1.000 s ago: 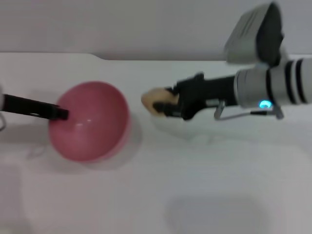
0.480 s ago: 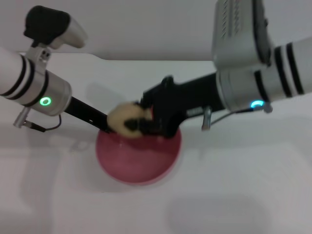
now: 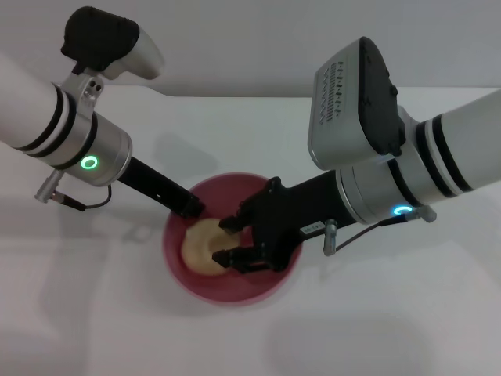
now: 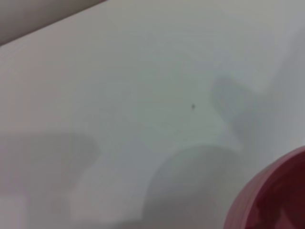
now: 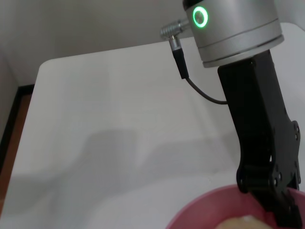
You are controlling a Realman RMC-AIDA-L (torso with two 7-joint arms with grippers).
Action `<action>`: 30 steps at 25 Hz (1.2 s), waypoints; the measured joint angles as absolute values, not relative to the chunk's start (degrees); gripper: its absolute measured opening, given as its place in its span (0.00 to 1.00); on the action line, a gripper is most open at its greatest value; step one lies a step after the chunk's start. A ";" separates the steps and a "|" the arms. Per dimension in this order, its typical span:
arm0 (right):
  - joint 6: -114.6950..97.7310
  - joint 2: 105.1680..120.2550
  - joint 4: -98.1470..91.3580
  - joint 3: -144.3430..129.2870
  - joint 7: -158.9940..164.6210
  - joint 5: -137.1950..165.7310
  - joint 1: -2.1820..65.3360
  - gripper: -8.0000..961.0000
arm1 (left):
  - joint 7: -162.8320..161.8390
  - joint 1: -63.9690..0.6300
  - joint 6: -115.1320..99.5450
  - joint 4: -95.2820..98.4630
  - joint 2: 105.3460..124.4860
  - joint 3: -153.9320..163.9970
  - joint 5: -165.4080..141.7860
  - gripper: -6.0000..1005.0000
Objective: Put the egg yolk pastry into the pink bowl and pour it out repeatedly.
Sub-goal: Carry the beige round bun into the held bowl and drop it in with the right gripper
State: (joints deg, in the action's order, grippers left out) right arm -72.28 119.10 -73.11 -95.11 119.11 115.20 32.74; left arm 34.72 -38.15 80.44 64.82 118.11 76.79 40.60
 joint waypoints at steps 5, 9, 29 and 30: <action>-73.82 119.16 -73.40 -94.68 119.36 115.10 32.67 0.44 | 34.85 -38.58 80.59 64.86 118.15 77.28 40.61 0.04; -74.43 119.02 -73.94 -93.66 120.44 115.04 32.93 0.45 | 34.84 -38.80 81.00 64.87 118.15 77.38 40.61 0.04; -78.37 118.99 -75.63 -79.15 126.68 114.99 30.59 0.51 | 35.13 -36.30 77.46 66.36 118.02 77.43 37.96 0.05; -78.34 119.00 -75.15 -77.09 126.69 114.84 29.77 0.51 | 35.15 -35.60 76.66 67.03 117.98 77.43 37.94 0.05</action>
